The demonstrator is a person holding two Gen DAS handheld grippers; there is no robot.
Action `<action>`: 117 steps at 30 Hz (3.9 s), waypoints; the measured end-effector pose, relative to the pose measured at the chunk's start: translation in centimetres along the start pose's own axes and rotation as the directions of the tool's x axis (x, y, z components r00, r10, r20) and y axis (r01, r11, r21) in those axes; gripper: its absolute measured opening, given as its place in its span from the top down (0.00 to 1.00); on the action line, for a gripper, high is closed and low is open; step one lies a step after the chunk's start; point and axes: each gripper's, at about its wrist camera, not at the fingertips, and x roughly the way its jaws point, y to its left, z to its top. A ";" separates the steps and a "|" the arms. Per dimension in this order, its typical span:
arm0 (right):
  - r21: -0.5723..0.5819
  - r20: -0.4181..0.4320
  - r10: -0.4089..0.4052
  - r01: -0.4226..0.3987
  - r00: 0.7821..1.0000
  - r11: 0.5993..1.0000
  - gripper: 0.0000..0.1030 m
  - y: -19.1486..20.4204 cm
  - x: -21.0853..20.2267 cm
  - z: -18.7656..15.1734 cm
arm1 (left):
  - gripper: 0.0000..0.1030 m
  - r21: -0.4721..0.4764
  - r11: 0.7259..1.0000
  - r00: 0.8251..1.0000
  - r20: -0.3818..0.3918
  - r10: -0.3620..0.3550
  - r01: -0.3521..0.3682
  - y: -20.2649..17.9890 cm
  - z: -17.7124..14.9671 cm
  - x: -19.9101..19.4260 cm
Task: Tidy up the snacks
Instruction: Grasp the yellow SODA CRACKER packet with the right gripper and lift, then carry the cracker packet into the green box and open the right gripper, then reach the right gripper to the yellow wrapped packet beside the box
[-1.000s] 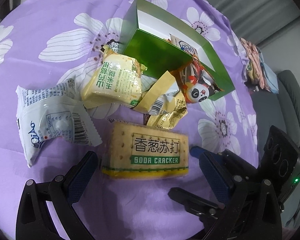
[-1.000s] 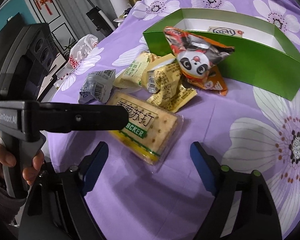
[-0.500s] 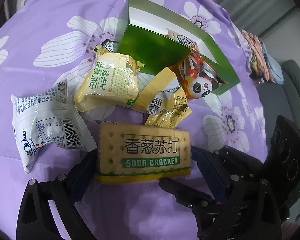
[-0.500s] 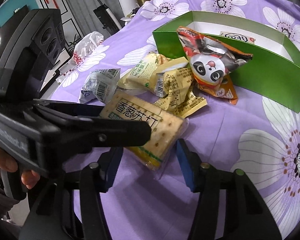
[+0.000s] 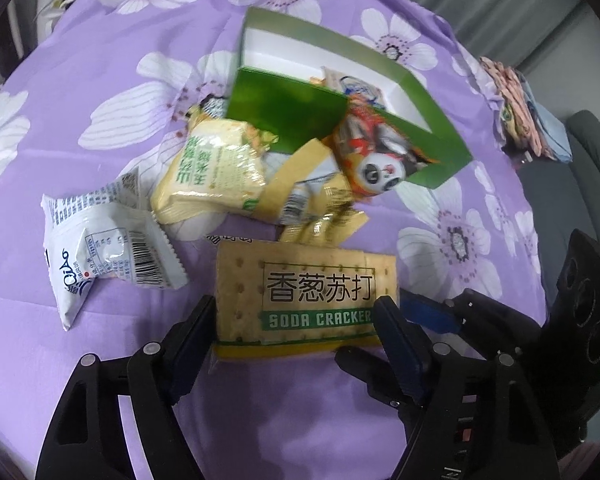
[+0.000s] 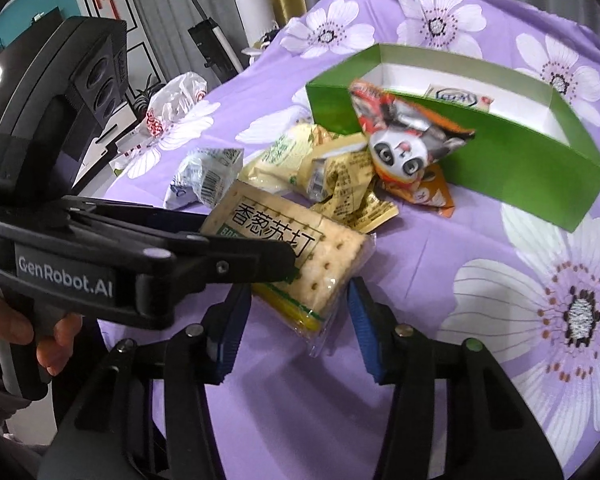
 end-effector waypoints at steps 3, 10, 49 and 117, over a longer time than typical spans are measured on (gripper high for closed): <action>0.001 0.019 -0.006 0.006 1.000 1.000 0.51 -0.2 -1.0 0.0 | 0.24 0.016 1.000 1.000 0.015 -0.005 0.005 -0.9 0.2 -0.6; 0.004 0.064 -0.028 0.028 0.998 1.000 0.51 -0.2 -3.3 0.1 | 0.24 0.051 0.999 0.999 0.037 -0.016 0.014 -2.9 0.4 -1.6; 0.001 0.276 -0.125 0.130 0.953 0.992 0.51 -3.6 -6.6 6.8 | 0.24 0.181 0.983 0.980 0.187 -0.070 0.035 -7.4 9.3 -4.0; 0.167 0.148 -0.137 0.112 0.979 0.980 0.32 -6.4 -6.0 2.5 | 0.22 -0.202 0.977 0.980 0.196 -0.029 0.069 4.8 6.4 -6.2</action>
